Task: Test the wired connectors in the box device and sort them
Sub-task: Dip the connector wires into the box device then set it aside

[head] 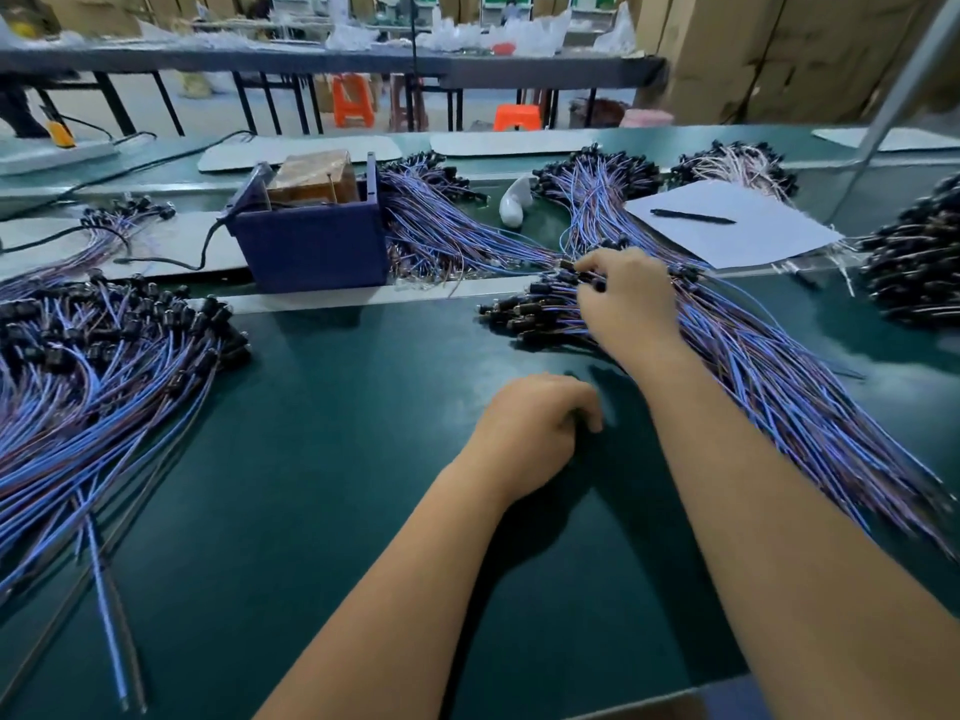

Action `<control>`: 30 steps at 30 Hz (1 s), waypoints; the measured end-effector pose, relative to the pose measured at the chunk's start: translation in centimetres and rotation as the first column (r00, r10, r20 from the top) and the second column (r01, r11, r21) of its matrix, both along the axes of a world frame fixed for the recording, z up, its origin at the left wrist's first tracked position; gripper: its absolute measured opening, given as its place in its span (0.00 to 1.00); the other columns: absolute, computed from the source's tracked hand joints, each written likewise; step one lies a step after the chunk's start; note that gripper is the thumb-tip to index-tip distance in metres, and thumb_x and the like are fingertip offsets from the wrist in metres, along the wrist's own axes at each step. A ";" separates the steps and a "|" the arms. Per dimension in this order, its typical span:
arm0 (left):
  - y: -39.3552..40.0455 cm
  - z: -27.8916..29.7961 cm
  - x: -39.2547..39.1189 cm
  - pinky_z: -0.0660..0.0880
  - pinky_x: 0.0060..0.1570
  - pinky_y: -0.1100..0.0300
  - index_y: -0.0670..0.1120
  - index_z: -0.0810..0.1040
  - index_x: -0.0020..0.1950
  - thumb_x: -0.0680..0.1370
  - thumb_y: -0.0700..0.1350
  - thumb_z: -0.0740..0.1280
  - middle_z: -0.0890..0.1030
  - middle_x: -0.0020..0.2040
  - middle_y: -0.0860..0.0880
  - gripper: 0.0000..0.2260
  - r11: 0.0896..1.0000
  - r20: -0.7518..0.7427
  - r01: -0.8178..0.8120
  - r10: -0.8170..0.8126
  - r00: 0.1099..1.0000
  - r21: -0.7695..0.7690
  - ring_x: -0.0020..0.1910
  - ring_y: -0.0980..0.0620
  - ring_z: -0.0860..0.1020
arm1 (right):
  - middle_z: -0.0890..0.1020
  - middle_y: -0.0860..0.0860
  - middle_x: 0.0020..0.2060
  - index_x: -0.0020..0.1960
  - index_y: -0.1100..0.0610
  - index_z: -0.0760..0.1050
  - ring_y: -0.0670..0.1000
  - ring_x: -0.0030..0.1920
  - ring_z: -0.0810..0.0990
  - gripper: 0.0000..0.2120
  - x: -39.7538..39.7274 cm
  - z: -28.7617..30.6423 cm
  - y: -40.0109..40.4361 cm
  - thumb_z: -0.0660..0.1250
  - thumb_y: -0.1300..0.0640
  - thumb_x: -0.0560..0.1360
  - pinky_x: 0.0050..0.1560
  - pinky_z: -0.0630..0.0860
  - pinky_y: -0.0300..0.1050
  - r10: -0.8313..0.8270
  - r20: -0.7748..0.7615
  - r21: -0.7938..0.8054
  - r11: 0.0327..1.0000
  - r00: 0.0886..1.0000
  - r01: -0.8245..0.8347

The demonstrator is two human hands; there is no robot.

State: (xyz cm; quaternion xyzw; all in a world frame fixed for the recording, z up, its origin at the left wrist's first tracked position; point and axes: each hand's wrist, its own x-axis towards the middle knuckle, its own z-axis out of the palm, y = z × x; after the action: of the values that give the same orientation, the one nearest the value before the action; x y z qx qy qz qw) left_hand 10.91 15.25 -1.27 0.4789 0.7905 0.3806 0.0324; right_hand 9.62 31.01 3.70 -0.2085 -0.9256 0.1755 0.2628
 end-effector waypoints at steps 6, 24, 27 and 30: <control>-3.1 0.3 -2.7 0.62 0.45 0.54 0.46 0.80 0.43 0.74 0.44 0.57 0.81 0.48 0.47 0.12 0.847 -0.288 -0.509 0.454 0.843 -0.154 0.52 0.42 0.75 | 0.81 0.50 0.40 0.51 0.57 0.81 0.55 0.46 0.80 0.10 -3.1 -1.8 -9.0 0.63 0.65 0.76 0.54 0.78 0.52 0.226 -0.322 -0.563 0.735 0.919 -0.378; -15.4 0.4 -10.2 0.69 0.57 0.44 0.40 0.67 0.67 0.79 0.39 0.62 0.69 0.66 0.37 0.17 0.206 -0.003 -0.968 0.978 0.209 -0.141 0.58 0.35 0.73 | 0.79 0.43 0.36 0.49 0.54 0.81 0.50 0.45 0.78 0.10 -5.6 -5.4 -16.0 0.61 0.61 0.77 0.45 0.73 0.38 0.381 -0.219 -0.654 0.625 0.898 -0.425; -15.7 -0.1 -10.4 0.71 0.49 0.48 0.43 0.75 0.64 0.82 0.42 0.62 0.71 0.64 0.39 0.12 0.192 0.036 -0.978 0.981 0.190 -0.085 0.50 0.39 0.75 | 0.80 0.43 0.38 0.48 0.53 0.80 0.51 0.47 0.80 0.10 -5.4 -5.5 -16.0 0.61 0.61 0.77 0.50 0.76 0.43 0.388 -0.230 -0.660 0.611 0.892 -0.436; -16.1 -0.3 -10.4 0.67 0.44 0.57 0.45 0.81 0.62 0.82 0.42 0.62 0.75 0.61 0.42 0.11 0.225 0.091 -0.972 0.969 0.231 0.072 0.44 0.48 0.73 | 0.80 0.44 0.37 0.46 0.52 0.80 0.53 0.47 0.81 0.10 -5.2 -5.4 -16.0 0.61 0.60 0.77 0.52 0.78 0.49 0.400 -0.231 -0.668 0.598 0.887 -0.443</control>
State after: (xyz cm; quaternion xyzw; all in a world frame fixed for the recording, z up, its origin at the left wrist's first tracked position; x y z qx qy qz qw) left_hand 0.55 -0.84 -1.58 -0.1187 0.8934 0.3691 -0.2272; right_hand 4.44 15.00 -1.74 -0.0633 -0.8016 0.5778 0.1401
